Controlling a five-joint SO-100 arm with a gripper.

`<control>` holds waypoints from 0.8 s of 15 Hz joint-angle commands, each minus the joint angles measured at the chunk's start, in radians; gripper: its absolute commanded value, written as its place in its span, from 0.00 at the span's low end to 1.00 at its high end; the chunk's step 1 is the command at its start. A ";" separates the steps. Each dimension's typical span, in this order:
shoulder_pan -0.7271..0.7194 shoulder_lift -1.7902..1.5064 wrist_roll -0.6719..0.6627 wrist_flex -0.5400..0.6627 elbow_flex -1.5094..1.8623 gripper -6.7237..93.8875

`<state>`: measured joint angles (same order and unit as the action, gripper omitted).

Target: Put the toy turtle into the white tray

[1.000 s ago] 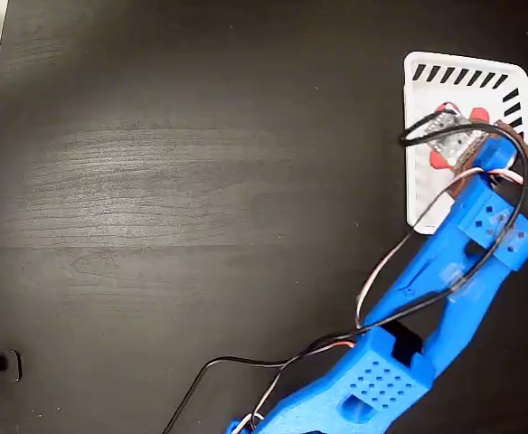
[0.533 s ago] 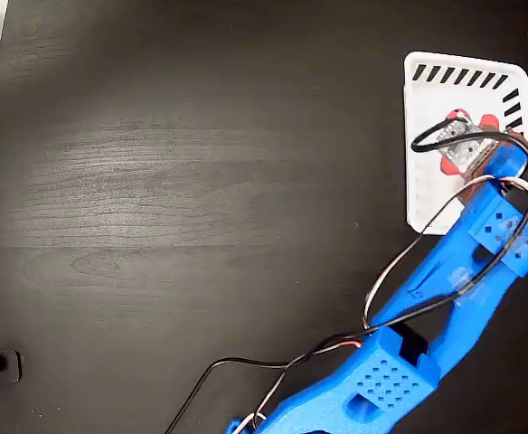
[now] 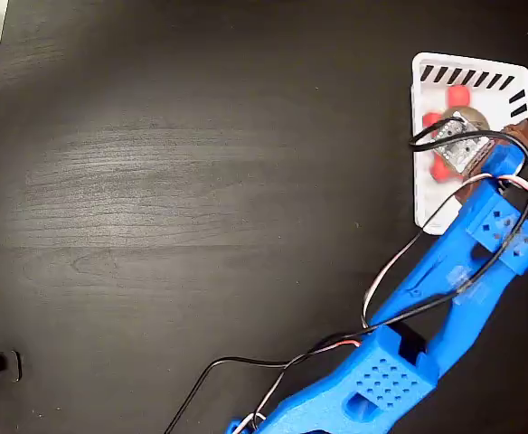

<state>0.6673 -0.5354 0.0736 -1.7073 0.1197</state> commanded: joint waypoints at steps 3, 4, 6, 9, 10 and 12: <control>0.002 -0.092 0.014 -0.014 -0.026 0.57; 0.002 -0.133 0.021 -0.011 0.005 0.43; -0.002 -0.218 0.052 0.005 0.063 0.06; -0.044 -0.407 0.075 0.083 0.267 0.06; -0.072 -0.491 0.092 0.127 0.374 0.06; -0.152 -0.693 0.114 0.242 0.634 0.06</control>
<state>0.5691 -0.9572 0.1657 -1.5417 0.5998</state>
